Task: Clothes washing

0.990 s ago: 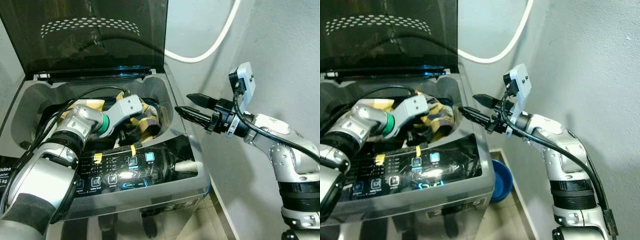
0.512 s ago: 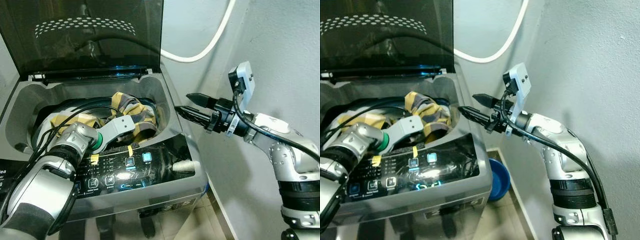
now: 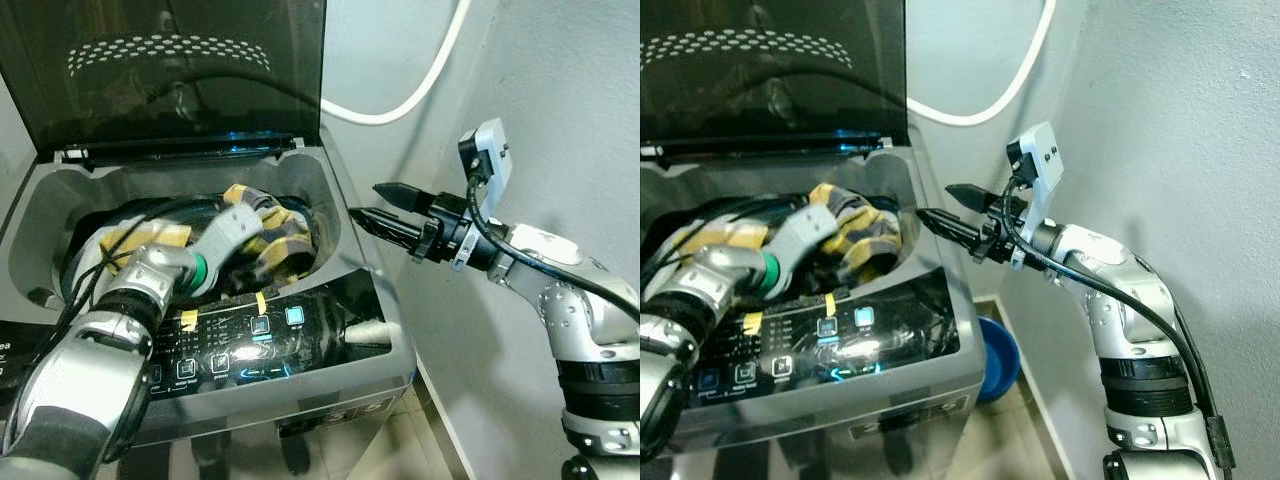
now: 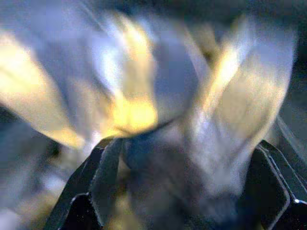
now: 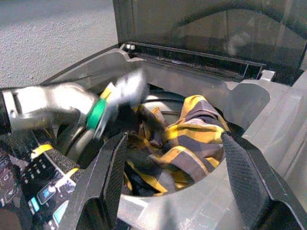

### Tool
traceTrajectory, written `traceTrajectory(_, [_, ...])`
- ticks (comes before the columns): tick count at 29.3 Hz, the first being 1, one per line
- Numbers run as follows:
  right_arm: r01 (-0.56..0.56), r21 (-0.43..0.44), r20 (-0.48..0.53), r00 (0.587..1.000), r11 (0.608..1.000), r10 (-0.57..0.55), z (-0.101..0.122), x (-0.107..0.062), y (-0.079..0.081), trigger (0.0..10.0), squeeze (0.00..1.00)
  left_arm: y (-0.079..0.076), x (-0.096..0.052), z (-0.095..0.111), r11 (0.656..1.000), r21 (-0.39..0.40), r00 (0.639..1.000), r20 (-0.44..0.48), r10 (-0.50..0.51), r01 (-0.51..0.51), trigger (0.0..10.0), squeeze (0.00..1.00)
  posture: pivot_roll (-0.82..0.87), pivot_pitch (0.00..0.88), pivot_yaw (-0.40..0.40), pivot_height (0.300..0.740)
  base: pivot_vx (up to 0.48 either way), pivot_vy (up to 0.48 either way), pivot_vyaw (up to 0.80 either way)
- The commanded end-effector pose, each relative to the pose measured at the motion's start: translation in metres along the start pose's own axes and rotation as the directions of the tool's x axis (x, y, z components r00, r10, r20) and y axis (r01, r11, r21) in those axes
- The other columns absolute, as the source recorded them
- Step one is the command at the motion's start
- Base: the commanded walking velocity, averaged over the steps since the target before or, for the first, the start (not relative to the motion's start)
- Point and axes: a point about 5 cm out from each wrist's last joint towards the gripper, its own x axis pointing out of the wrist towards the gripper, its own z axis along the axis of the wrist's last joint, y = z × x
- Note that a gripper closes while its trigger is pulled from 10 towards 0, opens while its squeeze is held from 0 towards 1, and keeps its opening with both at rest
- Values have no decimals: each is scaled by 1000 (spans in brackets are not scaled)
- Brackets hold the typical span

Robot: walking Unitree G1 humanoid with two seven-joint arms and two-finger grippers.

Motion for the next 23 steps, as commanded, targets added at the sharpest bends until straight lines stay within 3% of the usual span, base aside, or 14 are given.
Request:
traceTrajectory(1, [-8, -10, 32, 999, 1000, 9, 5, 1, 4, 10000, 0, 17, -8, 31, 992, -66, 979, 168, 113, -103, 10000, 0, 23, 159, 17, 740, 0, 0, 0])
traceTrajectory(2, [-8, -10, 32, 999, 1000, 9, 5, 1, 4, 10000, 0, 17, -8, 31, 992, -66, 979, 168, 113, -103, 10000, 0, 23, 159, 17, 740, 0, 0, 0])
traceTrajectory(3, [-3, -7, 39, 999, 1000, 3, 5, 0, 5, 10000, 0, 40, -23, 54, 942, -213, 905, 289, 314, -259, 10000, 0, 20, 149, 10, 740, 0, 0, 0])
traceTrajectory(4, [-3, -7, 39, 999, 1000, 3, 5, 0, 5, 10000, 0, 40, -23, 54, 942, -213, 905, 289, 314, -259, 10000, 0, 20, 149, 10, 740, 0, 0, 0])
traceTrajectory(5, [41, 12, 68, 997, 999, -42, 3, 0, 6, 10000, 0, 59, -44, 53, 796, -389, 783, 241, 573, -464, 10000, 0, 23, 132, 1, 740, 0, 0, 0])
traceTrajectory(8, [66, 22, 83, 994, 998, -68, 2, 0, 7, 10000, 0, 56, -47, 44, 778, -383, 779, 196, 596, -498, 10000, 0, 23, 132, 1, 740, 0, 0, 0])
traceTrajectory(9, [168, 34, 118, 978, 985, -171, 1, 2, 3, 10000, 0, 38, -47, 28, 794, -345, 807, 145, 572, -501, 10000, 0, 21, 121, -4, 740, 0, 0, 0])
traceTrajectory(10, [168, 34, 118, 978, 985, -171, 1, 2, 3, 10000, 0, 38, -47, 28, 794, -345, 807, 145, 572, -501, 10000, 0, 21, 121, -4, 740, 0, 0, 0])
traceTrajectory(11, [261, 36, 139, 955, 965, -263, -2, 4, 0, 10000, 0, 23, -51, 14, 802, -321, 827, 91, 555, -504, 10000, 0, 20, 119, -7, 740, 0, 0, 0])
traceTrajectory(12, [336, 5, 142, 932, 942, -333, -8, 3, -1, 10000, 0, 9, -57, -1, 783, -330, 824, 29, 566, -527, 10000, 0, 22, 100, -18, 740, 0, 0, 0])
traceTrajectory(16, [424, -53, 138, 900, 904, -414, -19, 1, -1, 10000, 0, -11, -64, -14, 762, -364, 813, 21, 582, -537, 10000, 0, 22, 89, -31, 740, 0, 0, 0])
traceTrajectory(18, [465, -66, 154, 879, 883, -451, -23, 4, -1, 10000, 0, -19, -69, -20, 733, -368, 770, 69, 635, -571, 10000, 0, -4, 79, -49, 740, 0, 0, 0])
traceTrajectory(21, [476, -71, 160, 873, 876, -461, -23, 6, -1, 10000, 0, -21, -72, -21, 723, -367, 753, 85, 652, -585, 10000, 0, -4, 79, -49, 740, 0, 0, 0])
traceTrajectory(23, [522, 3, 236, 828, 853, -508, -22, 15, -4, 10000, 0, -7, -94, -3, 652, -325, 632, 181, 754, -685, 10000, 0, 53, 60, -81, 740, 0, 0, 0])
